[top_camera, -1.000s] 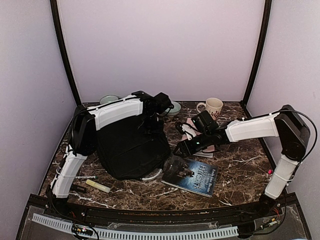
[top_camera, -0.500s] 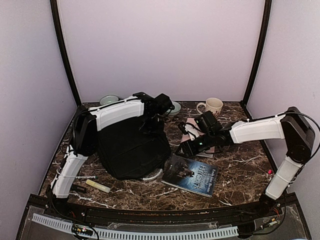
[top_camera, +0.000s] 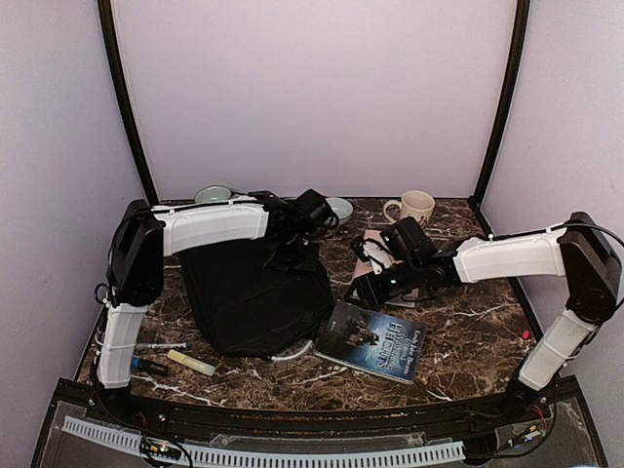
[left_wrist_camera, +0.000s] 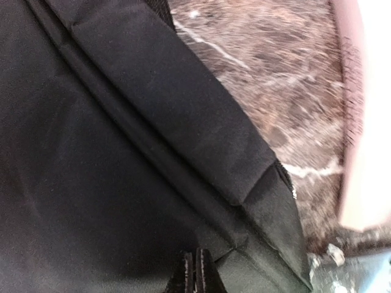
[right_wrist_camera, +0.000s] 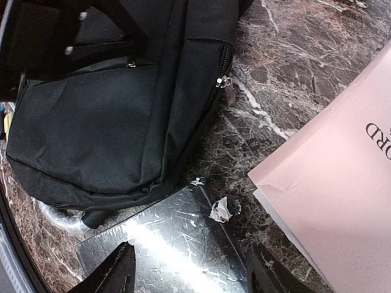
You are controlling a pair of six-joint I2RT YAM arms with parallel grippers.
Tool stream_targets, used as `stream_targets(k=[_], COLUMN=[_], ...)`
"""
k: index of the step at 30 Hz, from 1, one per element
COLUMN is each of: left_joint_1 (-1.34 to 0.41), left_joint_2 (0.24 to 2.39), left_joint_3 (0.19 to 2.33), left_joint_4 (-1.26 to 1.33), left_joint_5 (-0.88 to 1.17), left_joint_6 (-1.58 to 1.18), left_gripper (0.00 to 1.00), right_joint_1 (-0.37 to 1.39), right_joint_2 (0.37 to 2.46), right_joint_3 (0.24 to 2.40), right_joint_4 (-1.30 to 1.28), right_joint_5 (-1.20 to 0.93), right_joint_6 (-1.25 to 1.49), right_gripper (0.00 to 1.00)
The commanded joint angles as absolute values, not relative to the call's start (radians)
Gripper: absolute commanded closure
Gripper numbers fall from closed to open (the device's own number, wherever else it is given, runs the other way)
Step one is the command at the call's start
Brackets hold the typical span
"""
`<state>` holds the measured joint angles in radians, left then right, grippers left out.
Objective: Pack the student bag
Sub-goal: Grab the student bag from the lower front pocket.
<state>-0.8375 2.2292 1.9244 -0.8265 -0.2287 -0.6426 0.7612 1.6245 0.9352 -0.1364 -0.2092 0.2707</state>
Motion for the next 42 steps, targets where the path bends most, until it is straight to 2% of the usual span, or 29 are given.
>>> stream_targets(k=[1,12,19,24,30,42], left_joint_1=[-0.849,-0.848,-0.844,-0.844,-0.842,-0.842], left_joint_2=[2.100,1.890,1.856,1.813,1.816,1.768], left_joint_3=[1.849,1.598,1.597,1.516,1.525,1.500], left_joint_4=[-0.722,-0.479,-0.519,-0.470,-0.465,-0.449], left_joint_5=[-0.185,-0.034,-0.062,-0.062,-0.071,-0.025], left_joint_6=[-0.615,-0.591,-0.533,-0.540,-0.579,-0.572], left_gripper=[1.00,1.00,1.00,1.00,1.00,1.00], right_joint_1=[0.782,0.794,0.770,0.699,0.649,0.629], right_joint_2=[1.601,1.549,1.586,1.679,1.760,1.862], right_joint_3=[0.992,1.115,1.145,1.204,1.266,1.334], right_joint_4=[-0.167,-0.192,-0.128,-0.110,-0.135,-0.106], right_joint_5=[-0.137,-0.080,-0.100,-0.227,-0.396,-0.478], right_joint_6=[0.337,0.379,0.293,0.270,0.282,0.351], right_gripper=[0.38,0.36,0.34,0.34,0.34,0.31])
